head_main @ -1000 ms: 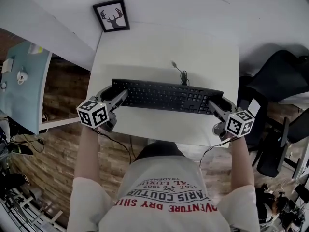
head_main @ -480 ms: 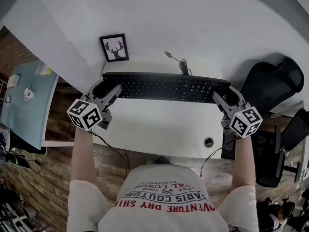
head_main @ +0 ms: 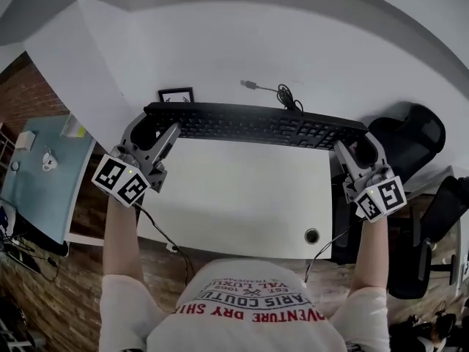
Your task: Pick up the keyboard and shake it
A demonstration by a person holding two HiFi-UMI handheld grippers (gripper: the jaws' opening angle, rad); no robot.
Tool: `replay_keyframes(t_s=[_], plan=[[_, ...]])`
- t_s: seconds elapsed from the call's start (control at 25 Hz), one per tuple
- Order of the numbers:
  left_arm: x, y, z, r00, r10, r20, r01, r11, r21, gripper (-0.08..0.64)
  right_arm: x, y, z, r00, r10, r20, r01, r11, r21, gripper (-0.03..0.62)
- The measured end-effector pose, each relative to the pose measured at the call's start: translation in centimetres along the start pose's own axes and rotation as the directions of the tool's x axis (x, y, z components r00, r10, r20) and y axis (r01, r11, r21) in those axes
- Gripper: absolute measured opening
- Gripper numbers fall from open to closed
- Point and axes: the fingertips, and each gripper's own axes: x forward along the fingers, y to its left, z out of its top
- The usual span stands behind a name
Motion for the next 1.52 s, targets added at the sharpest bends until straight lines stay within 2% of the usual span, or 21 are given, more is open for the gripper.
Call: replay_keyframes(t_s=[0.2,0.4,0.64,0.88,1.0,1.16,1.32,1.52], plan=[[-1.7,-0.1,3.8,0.989,-0.036,0.145,0.021,0.995,0.102,0.252,-0.5,1.8,3.5,0.991,-0.036,0.125,0.053,0.989,-0.138,0.235],[-2.7,-1.3,4.6,0.974,-0.054,0.220,0.027,0.992,0.124,0.252,-2.1,2.6,5.4,0.982,-0.045,0.185,0.088,0.968,-0.235,0.236],[-2.6,-0.6,4.5,0.975,-0.038,0.219,0.015,0.994,0.105,0.253,-1.3,2.6,5.8,0.986,-0.039,0.163,0.076,0.971,-0.226,0.238],[-1.8,2.0,1.9,0.984,-0.013,0.175,0.019,0.999,-0.032,0.255,0.3,3.1,5.8,0.994,-0.011,0.107,0.037,0.968,-0.248,0.238],[-1.4,3.9,1.6,0.983,-0.011,0.183,0.022,0.998,-0.054,0.256,1.8,3.6,6.1,0.996,-0.031,0.081,0.049,0.970,-0.238,0.238],[-1.1,5.6,2.9,0.971,-0.008,0.237,0.017,0.999,-0.039,0.270,2.6,4.9,7.2,0.993,-0.058,0.106,0.084,0.962,-0.259,0.238],[-1.2,5.5,4.0,0.960,-0.048,0.274,0.050,0.999,0.001,0.272,2.1,6.0,9.2,0.974,-0.083,0.211,0.139,0.954,-0.265,0.238],[-2.8,5.1,4.5,0.946,-0.101,0.308,0.092,0.995,0.044,0.272,0.1,8.5,9.2,0.956,-0.095,0.277,0.189,0.923,-0.336,0.238]])
